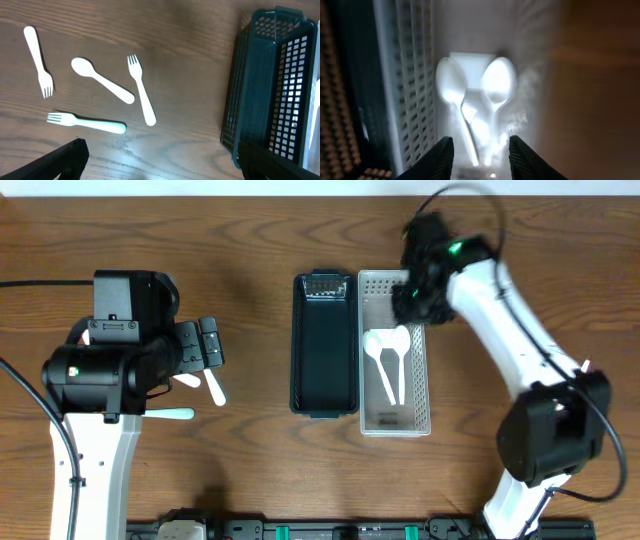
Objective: Pack container
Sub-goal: 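Move the spoon into the white basket and release it, then grasp a third white spoon with the right gripper and lift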
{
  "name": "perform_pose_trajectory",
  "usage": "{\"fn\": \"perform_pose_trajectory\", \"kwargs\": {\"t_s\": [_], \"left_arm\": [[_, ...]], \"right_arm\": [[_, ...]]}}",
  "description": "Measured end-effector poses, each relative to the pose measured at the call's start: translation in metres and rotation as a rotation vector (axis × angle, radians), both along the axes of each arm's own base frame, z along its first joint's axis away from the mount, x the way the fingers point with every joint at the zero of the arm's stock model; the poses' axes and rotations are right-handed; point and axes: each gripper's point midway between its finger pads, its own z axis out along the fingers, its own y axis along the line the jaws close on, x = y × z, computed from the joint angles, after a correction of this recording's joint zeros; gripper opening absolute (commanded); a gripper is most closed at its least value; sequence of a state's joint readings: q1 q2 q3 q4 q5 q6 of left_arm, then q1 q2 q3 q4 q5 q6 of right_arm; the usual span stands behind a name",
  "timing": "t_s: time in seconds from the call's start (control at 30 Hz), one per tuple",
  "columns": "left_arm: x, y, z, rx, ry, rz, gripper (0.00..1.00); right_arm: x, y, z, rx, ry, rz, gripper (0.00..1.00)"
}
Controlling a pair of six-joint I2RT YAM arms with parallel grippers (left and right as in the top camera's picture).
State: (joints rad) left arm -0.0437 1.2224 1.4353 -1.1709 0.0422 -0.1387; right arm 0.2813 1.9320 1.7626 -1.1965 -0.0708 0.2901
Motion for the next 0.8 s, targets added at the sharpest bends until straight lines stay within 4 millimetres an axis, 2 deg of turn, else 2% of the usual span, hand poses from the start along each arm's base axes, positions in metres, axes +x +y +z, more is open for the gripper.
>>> {"fn": "perform_pose_trajectory", "kwargs": {"t_s": [0.1,0.17,0.2,0.23,0.33,0.37,0.43,0.53,0.67,0.77,0.8], "left_arm": [[0.000,0.000,0.000,0.000,0.001,0.000,0.98],[0.000,0.000,0.000,0.000,0.001,0.000,0.98],[0.000,0.000,0.000,0.000,0.000,0.000,0.98],[0.000,0.000,0.000,0.000,0.000,0.000,0.98],[0.000,0.000,0.000,0.000,0.000,0.000,0.98],[0.000,0.000,0.000,0.001,0.000,0.000,0.98],[0.000,0.000,0.000,0.000,0.000,0.000,0.98],[0.000,0.000,0.000,0.000,0.000,0.000,0.98],[0.000,0.000,0.000,0.000,0.000,0.000,0.98],[0.000,0.000,0.000,0.000,0.000,0.000,0.98],[0.000,0.000,0.000,0.000,0.000,0.000,0.98]], "right_arm": [[0.021,-0.051,0.060,-0.035,-0.119,-0.109,0.50],[0.023,-0.095,0.091,-0.062,-0.178,-0.204,0.53],[0.021,-0.113,0.101,-0.076,-0.197,-0.244,0.56],[0.015,-0.142,0.111,-0.094,-0.208,-0.307,0.59],[0.000,-0.202,0.116,-0.142,-0.203,-0.437,0.66],[-0.005,-0.224,0.111,-0.157,-0.188,-0.482,0.69],[-0.014,-0.251,0.092,-0.178,-0.151,-0.523,0.71],[-0.028,-0.275,0.047,-0.198,-0.066,-0.535,0.75],[-0.044,-0.283,-0.019,-0.208,0.022,-0.495,0.80],[-0.054,-0.277,-0.064,-0.201,0.054,-0.441,0.84],[-0.056,-0.276,-0.070,-0.197,0.060,-0.435,0.84]]}}
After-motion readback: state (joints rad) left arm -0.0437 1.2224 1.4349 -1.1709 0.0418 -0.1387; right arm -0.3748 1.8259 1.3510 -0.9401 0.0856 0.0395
